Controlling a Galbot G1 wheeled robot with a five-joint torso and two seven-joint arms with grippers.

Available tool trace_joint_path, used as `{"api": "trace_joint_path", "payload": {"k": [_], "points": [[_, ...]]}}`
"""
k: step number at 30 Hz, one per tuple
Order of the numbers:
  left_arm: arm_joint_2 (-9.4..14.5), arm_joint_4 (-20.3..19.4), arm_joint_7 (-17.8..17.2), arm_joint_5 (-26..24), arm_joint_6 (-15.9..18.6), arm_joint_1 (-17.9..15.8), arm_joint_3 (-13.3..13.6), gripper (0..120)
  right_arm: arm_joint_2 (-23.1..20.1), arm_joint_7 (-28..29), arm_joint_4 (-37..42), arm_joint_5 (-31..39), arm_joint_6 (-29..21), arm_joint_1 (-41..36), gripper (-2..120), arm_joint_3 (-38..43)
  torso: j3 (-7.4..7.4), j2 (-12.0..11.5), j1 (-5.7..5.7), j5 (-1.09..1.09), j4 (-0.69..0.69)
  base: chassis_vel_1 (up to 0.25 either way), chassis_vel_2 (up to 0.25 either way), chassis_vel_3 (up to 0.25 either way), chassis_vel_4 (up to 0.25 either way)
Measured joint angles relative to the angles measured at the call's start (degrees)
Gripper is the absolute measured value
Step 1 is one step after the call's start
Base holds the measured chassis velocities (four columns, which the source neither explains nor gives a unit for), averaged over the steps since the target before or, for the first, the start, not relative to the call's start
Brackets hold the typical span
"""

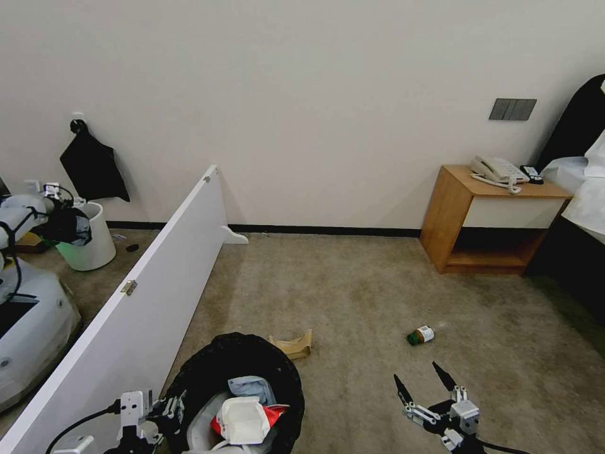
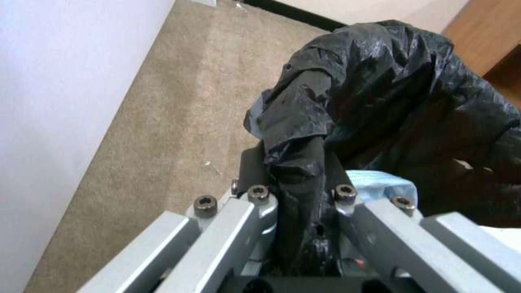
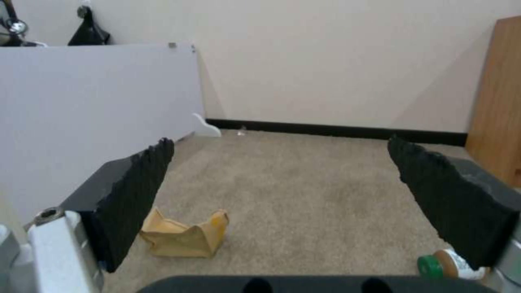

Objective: Pick up the trash bin, then pick up the garbage from the floor and place it into the trash bin.

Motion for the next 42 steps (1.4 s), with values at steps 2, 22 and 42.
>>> {"api": "trace_joint_path", "payload": {"k": [2,22,42], "points": [[-0.01,0.04,0.03,0.03,-0.05,0.0,0.06,5,-0.04,0.0,0.02,0.02,-0.02,0.0,100,0.05,0.0,0.0,0.0,0.0,0.0,0.0,0.0,0.0,0.0],[0.1,0.52,0.05,0.07,-0.27,-0.39,0.19,5,-0.3,0.07,-0.04,0.36,-0.13,0.34,100,0.0,0.0,0.0,0.0,0.0,0.0,0.0,0.0,0.0,0.0],[0.1,0.82,0.13,0.08,-0.27,-0.49,0.24,5,-0.34,0.1,-0.29,0.49,-0.18,0.5,100,-0.06,0.0,0.0,0.0,0.0,0.0,0.0,0.0,0.0,0.0]]}}
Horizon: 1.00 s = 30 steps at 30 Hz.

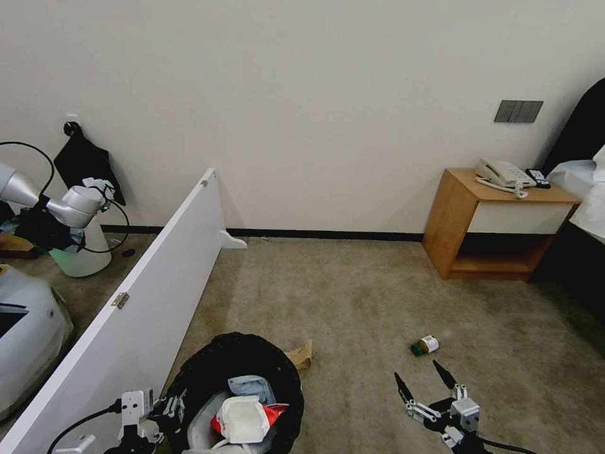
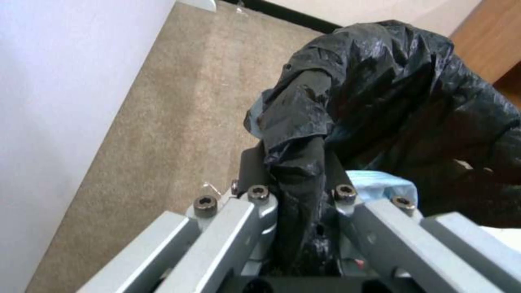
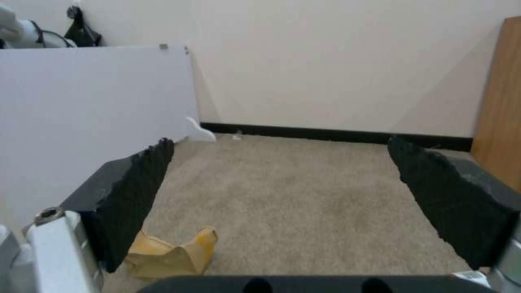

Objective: Pick up the trash bin, then pick up the garbage from the floor and place it into the trash bin.

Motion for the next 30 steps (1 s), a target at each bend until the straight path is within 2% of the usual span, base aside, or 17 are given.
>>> {"api": "trace_joint_path", "payload": {"k": [30], "points": [[-0.04,-0.15,0.14,-0.02,-0.09,-0.07,-0.07,5,-0.01,-0.03,0.03,-0.02,0.01,0.16,100,0.1,0.0,0.0,0.0,0.0,0.0,-0.015,0.012,0.015,-0.012]]}}
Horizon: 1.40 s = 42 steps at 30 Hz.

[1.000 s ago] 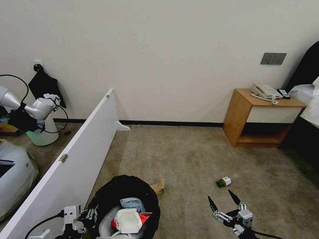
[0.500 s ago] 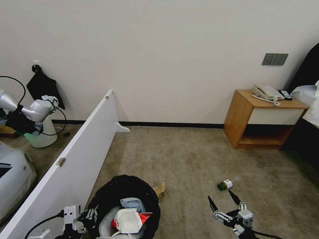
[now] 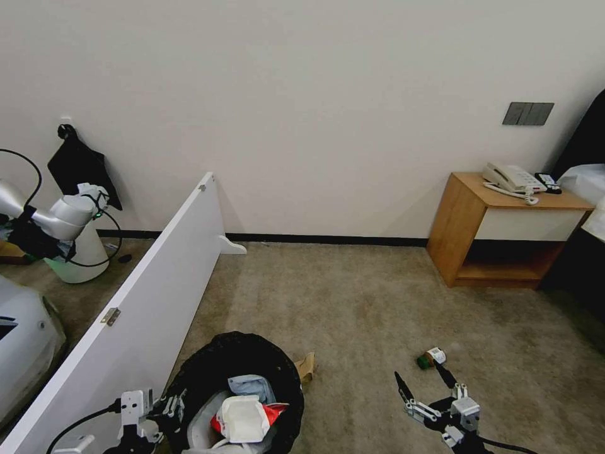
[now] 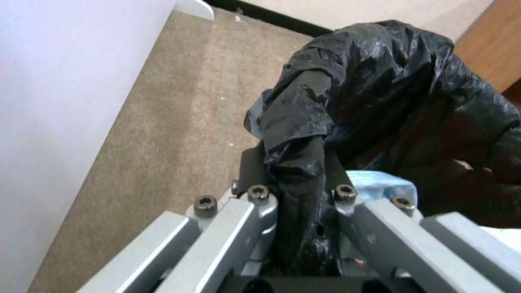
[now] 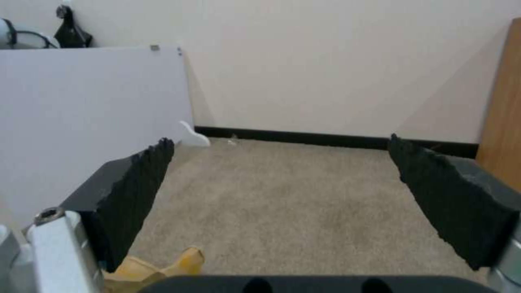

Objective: Pick up the trash bin, then pick up the garbage from the floor and place it into the trash bin.

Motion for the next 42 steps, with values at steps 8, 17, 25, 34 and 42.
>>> {"api": "trace_joint_path", "payload": {"k": [8,17,25,34,42], "points": [[0.01,0.09,0.03,0.0,0.0,-0.18,0.21,5,-0.04,0.0,0.0,0.02,0.0,0.03,100,0.06,0.0,0.0,0.0,0.0,0.0,-0.042,0.04,0.045,-0.041],[0.06,0.13,0.05,0.01,0.02,-0.29,0.34,5,-0.15,0.0,0.0,0.05,0.01,0.03,100,0.14,0.0,0.0,0.0,0.0,0.0,-0.021,0.02,0.023,-0.022],[0.05,0.13,0.04,0.01,-0.01,-0.27,0.35,5,-0.2,0.01,-0.14,-0.09,0.04,0.2,100,0.12,0.0,0.0,0.0,0.0,0.0,-0.011,0.01,0.013,-0.011],[0.01,0.11,0.04,0.16,-0.12,-0.23,0.4,5,-0.28,0.07,-0.38,-0.15,0.12,0.22,100,0.16,0.0,0.0,0.0,0.0,0.0,0.0,0.0,0.0,0.0],[-0.39,0.08,0.04,0.42,-0.37,0.43,-0.08,5,-1.01,0.28,-0.92,-0.06,0.22,0.8,100,-0.17,0.0,0.0,0.0,0.0,0.0,0.0,0.0,0.0,0.0]]}}
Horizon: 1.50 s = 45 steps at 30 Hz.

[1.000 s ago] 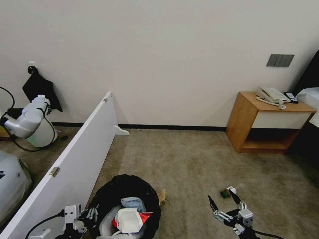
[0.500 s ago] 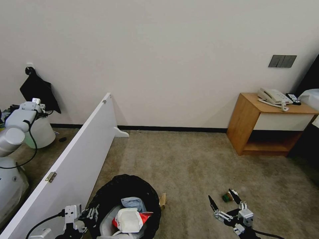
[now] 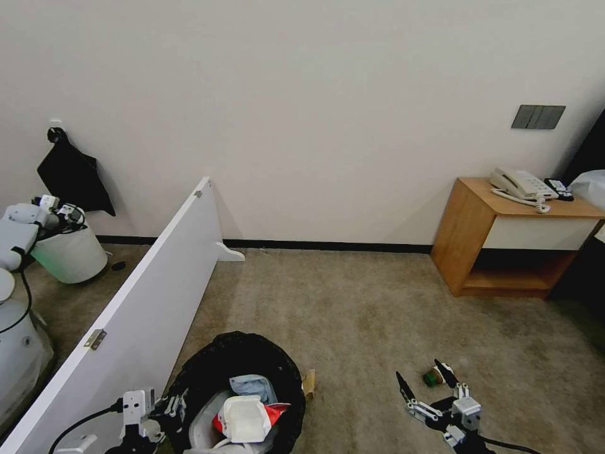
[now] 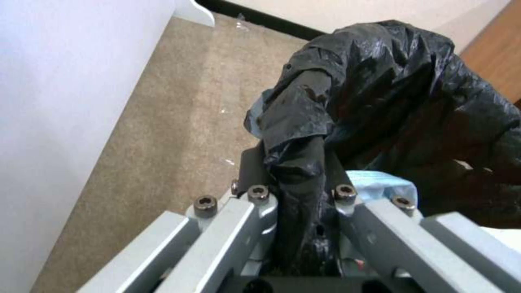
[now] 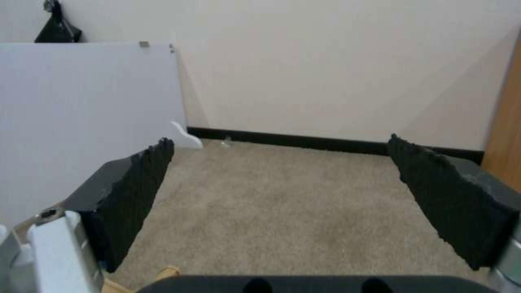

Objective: Pick up the trash bin, then pick up the garbage from the floor and place it into the trash bin.

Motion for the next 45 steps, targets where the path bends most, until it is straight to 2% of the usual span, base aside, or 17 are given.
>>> {"api": "trace_joint_path", "payload": {"k": [11,24,28,32,33,45], "points": [[-0.98,-0.16,0.37,0.51,0.0,0.26,-0.42,5,-0.22,0.26,-0.14,0.03,0.2,-0.02,100,-0.62,0.0,0.0,0.0,0.0,-0.01,0.0,0.0,0.0,0.0],[-0.78,-0.08,0.36,0.61,-0.11,0.03,-0.29,5,-0.17,0.23,0.09,0.14,0.27,0.04,100,-0.59,0.0,0.0,0.0,0.0,-0.01,0.018,0.014,0.015,0.011],[-0.71,0.11,0.34,0.8,-0.48,-0.03,-0.29,5,-0.15,0.2,0.18,0.14,0.27,0.06,100,-0.61,0.0,0.0,0.0,0.0,0.03,0.053,0.049,0.05,0.048],[-0.7,0.15,0.34,0.84,-0.56,-0.05,-0.24,5,-0.15,0.19,0.23,0.15,0.28,0.02,100,-0.61,0.0,0.0,0.0,0.0,0.01,0.023,0.012,0.025,0.021],[-0.7,0.16,0.34,0.84,-0.62,-0.09,-0.17,5,-0.16,0.19,0.27,0.15,0.28,-0.03,100,-0.61,0.0,0.0,0.0,0.0,-0.03,0.0,0.0,0.0,0.0],[-0.75,0.35,0.35,0.91,-0.67,-0.31,0.17,5,-0.41,0.2,0.35,0.26,0.28,-0.04,100,-0.59,0.0,0.0,0.0,0.0,0.0,0.0,0.0,0.0,0.0]]}}
